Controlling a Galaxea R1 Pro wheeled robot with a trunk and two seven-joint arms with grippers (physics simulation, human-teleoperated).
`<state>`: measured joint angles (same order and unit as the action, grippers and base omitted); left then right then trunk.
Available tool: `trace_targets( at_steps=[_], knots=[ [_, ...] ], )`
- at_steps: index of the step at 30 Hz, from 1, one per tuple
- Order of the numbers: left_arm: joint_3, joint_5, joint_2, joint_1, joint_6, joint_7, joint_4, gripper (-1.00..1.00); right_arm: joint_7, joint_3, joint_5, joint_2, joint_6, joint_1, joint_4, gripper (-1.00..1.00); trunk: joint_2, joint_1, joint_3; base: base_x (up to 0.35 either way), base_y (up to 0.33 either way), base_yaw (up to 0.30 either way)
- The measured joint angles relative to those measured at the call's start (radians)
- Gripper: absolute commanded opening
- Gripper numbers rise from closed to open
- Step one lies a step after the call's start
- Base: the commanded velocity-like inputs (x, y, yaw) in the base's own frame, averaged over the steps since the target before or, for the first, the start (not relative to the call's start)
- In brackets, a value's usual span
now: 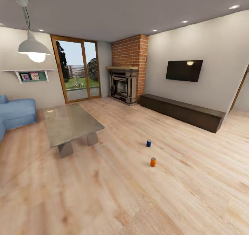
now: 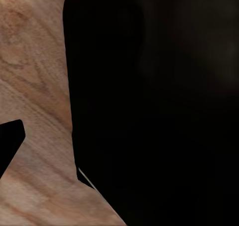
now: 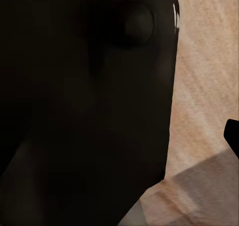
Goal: Put the three can of soda from the living room inside the tash can in the kitchen.
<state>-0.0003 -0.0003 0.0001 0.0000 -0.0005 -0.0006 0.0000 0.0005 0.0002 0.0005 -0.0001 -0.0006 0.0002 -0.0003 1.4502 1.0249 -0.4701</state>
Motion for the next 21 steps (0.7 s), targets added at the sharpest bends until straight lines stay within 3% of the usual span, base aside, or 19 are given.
trace_targets(
  at_steps=[3,21],
  knots=[
    [-0.003,-0.003,0.009,-0.005,-0.016,-0.016,-0.004,1.0,0.011,0.003,0.006,-0.016,-0.016,0.002,-0.005,1.0,0.0,0.0,0.0,0.0,0.0,0.0],
    [-0.003,-0.003,0.009,-0.005,-0.024,-0.016,-0.004,1.0,0.011,0.003,0.006,-0.017,-0.022,0.002,-0.005,1.0,0.0,0.0,0.0,0.0,0.0,0.0]
  ],
)
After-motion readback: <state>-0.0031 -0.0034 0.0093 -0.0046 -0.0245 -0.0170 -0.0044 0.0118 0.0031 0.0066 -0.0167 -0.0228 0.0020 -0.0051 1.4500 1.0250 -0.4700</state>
